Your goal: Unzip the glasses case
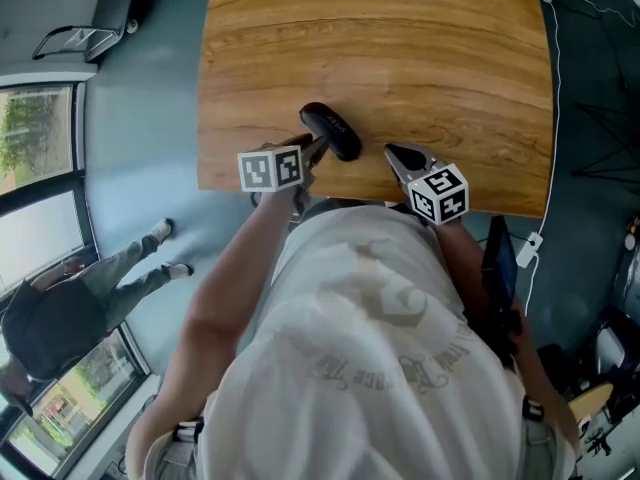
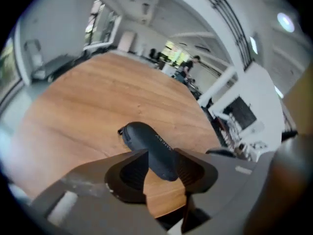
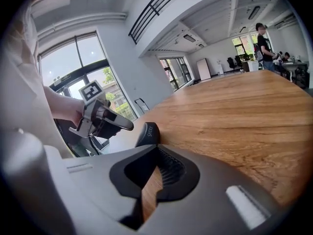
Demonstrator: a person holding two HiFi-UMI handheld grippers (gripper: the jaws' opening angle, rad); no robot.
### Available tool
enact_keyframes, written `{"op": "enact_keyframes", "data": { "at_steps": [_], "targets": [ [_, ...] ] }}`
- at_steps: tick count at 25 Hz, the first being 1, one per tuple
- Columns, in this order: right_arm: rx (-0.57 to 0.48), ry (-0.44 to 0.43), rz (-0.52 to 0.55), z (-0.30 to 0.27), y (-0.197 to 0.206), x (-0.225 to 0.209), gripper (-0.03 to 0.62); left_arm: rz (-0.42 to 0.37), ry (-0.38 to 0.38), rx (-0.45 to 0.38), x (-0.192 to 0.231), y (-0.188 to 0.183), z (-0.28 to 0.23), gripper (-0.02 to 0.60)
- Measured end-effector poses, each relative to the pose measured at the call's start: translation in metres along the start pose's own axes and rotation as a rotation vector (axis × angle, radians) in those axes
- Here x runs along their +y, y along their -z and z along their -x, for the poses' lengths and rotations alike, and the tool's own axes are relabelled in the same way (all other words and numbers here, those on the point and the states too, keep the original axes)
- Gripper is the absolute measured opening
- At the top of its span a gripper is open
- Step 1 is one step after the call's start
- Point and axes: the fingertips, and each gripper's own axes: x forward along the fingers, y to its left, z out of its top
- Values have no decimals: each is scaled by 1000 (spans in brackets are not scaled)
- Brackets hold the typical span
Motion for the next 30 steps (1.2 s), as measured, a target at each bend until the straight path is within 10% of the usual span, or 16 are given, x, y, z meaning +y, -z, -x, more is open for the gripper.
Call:
{"op": "enact_keyframes", "data": {
  "at_steps": [3,14,23,30],
  "targets": [
    [-15,13,-25,7,1,-6,8,214,21,-17,-5,-3,-2,203],
    [-80,14,-88,39,-8,-44,8,494,-96,-8,0,4,-42,461],
    [-84,9,-106,42,-3,-47,8,476,-227,43,14,11,-57,477],
    [-66,-15,-91,37,-5,-39,8,477,-184,29,9,13,-68,373]
  ]
}}
